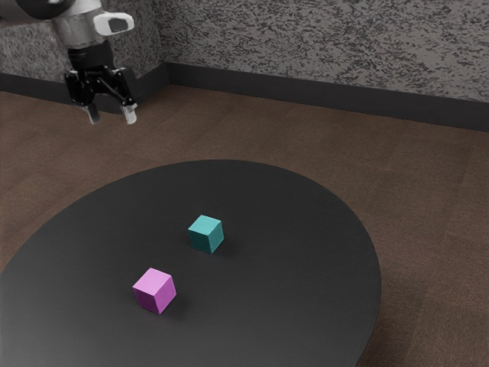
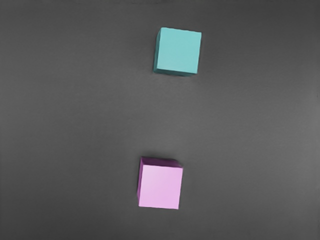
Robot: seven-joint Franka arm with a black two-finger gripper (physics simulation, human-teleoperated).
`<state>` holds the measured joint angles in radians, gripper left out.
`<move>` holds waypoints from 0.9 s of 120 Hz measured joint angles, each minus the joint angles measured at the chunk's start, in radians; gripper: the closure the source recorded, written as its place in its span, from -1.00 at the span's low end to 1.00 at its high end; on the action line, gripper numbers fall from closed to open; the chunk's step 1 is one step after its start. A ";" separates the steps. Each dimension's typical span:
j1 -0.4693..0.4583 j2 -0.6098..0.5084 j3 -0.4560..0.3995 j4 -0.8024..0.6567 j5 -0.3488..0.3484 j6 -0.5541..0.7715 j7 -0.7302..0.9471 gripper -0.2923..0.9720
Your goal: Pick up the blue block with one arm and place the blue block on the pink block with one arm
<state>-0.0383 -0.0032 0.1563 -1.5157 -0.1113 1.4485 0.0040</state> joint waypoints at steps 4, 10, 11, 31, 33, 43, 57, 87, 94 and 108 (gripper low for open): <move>-0.012 -0.001 0.001 -0.007 -0.003 0.018 -0.002 -0.54; -0.025 0.005 -0.001 -0.012 -0.006 0.038 -0.005 -0.54; -0.027 0.010 -0.001 -0.012 -0.006 0.042 -0.006 -0.54; 0.004 0.191 -0.046 -0.011 -0.011 0.135 -0.038 -0.54; 0.005 0.201 -0.051 -0.016 -0.011 0.149 -0.041 -0.54; 0.008 0.224 -0.064 -0.121 0.000 0.246 -0.055 -0.54; 0.007 0.149 -0.111 -0.378 0.059 0.437 -0.071 -0.54; 0.010 0.294 -0.149 -0.351 0.133 0.698 -0.080 -0.54; 0.010 0.333 -0.155 -0.316 0.120 0.714 -0.088 -0.54; 0.011 0.379 -0.162 -0.302 0.093 0.741 -0.103 -0.54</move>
<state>-0.0277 0.3756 -0.0054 -1.8177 -0.0185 2.1891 -0.0990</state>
